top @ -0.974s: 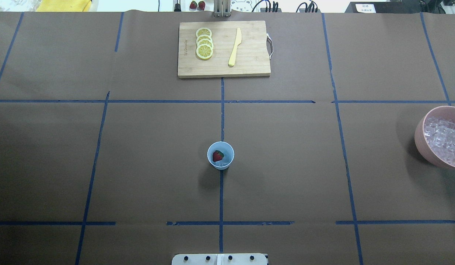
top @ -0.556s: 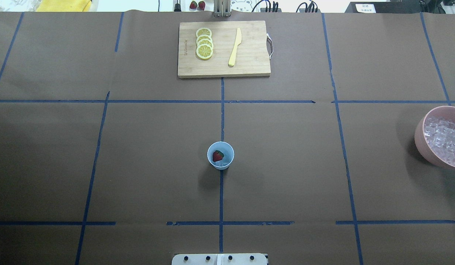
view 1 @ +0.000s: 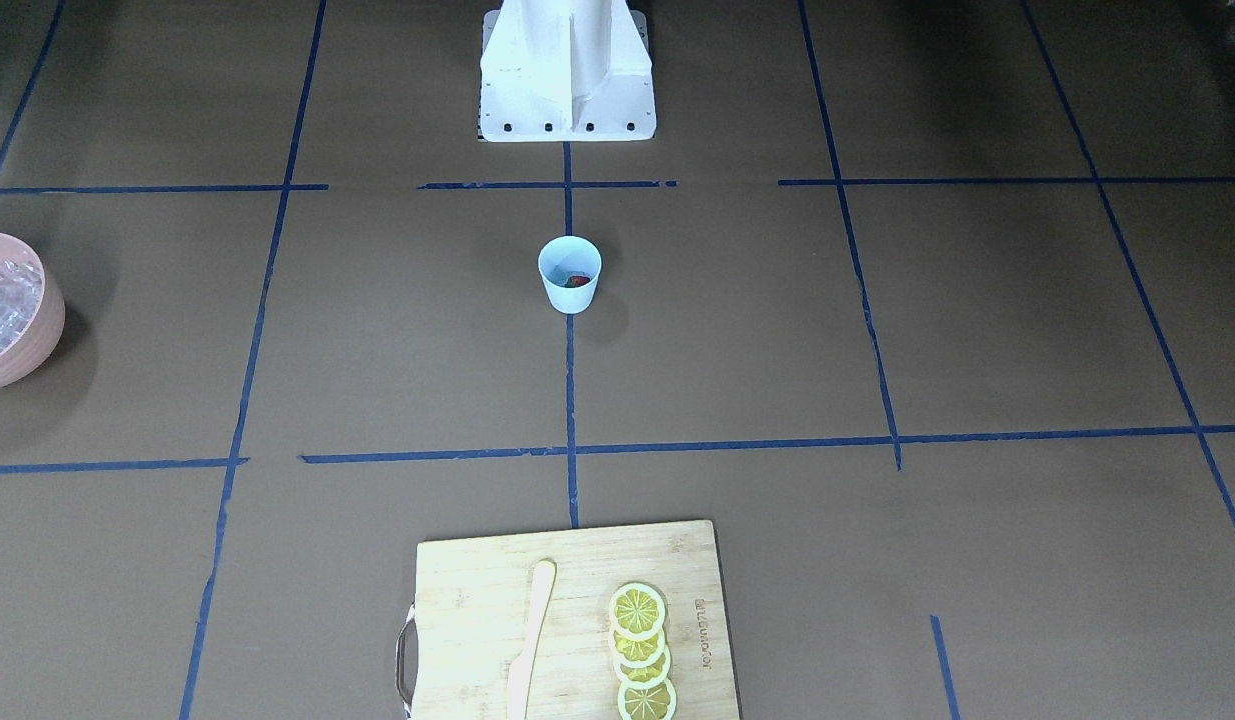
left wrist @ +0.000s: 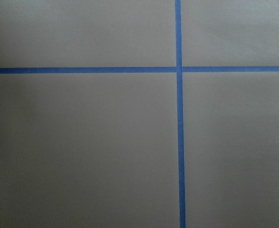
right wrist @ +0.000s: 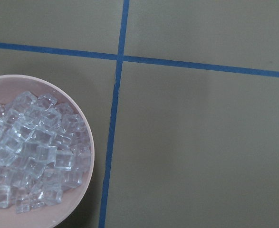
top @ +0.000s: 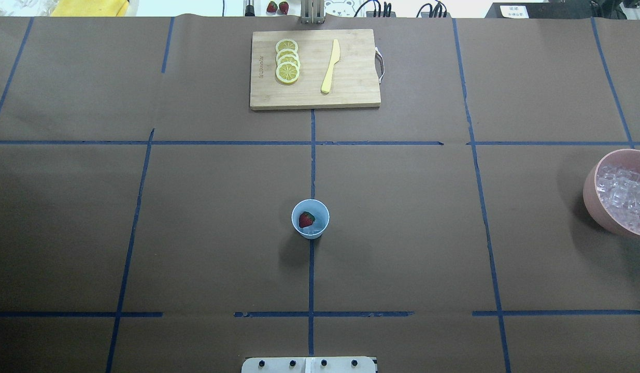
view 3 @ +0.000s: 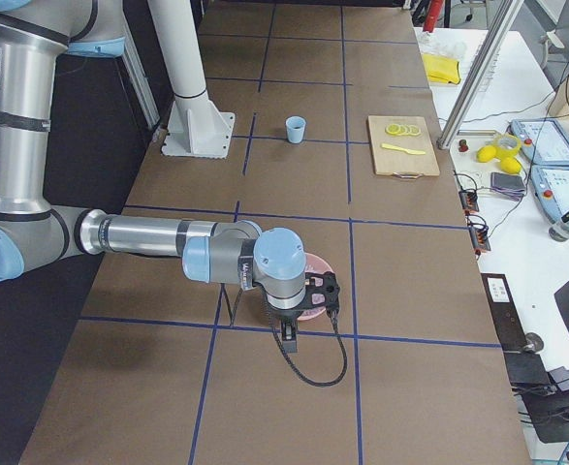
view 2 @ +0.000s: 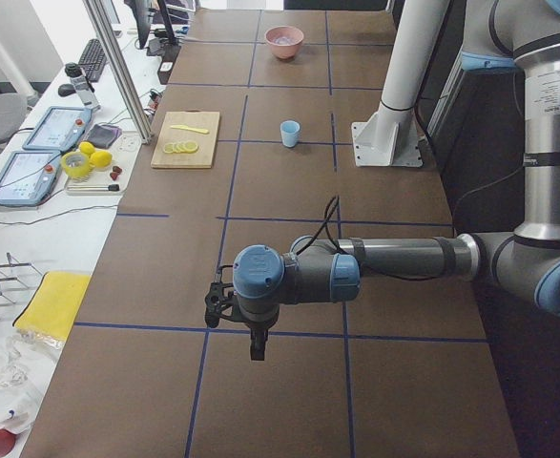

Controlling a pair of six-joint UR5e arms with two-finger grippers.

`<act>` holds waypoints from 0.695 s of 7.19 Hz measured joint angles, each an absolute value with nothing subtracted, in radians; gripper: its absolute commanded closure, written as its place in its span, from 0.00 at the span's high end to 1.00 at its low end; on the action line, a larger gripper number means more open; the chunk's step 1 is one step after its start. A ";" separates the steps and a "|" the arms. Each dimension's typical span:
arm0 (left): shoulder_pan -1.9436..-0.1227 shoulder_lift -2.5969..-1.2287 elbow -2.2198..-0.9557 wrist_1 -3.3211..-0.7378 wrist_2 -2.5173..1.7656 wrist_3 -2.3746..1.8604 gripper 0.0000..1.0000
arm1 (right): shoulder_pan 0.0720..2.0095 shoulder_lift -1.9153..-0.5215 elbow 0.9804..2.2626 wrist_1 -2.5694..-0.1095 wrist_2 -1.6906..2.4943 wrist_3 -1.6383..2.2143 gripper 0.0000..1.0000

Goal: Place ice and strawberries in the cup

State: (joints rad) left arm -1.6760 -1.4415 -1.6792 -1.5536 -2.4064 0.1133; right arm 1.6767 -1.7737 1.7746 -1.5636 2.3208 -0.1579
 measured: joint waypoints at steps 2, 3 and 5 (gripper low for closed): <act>-1.674 -1.441 -1.674 -1.554 -2.405 0.113 1.00 | 1.677 -1.776 1.775 -1.564 2.323 -0.156 1.00; -1.674 -1.441 -1.674 -1.554 -2.406 0.114 1.00 | 1.677 -1.777 1.775 -1.565 2.324 -0.156 0.99; -1.674 -1.439 -1.674 -1.554 -2.407 0.114 1.00 | 1.677 -1.781 1.776 -1.564 2.325 -0.155 0.99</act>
State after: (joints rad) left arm -1.6736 -1.4394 -1.6744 -1.5539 -2.4066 0.1135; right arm 1.6766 -1.7808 1.7758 -1.5640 2.3253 -0.1550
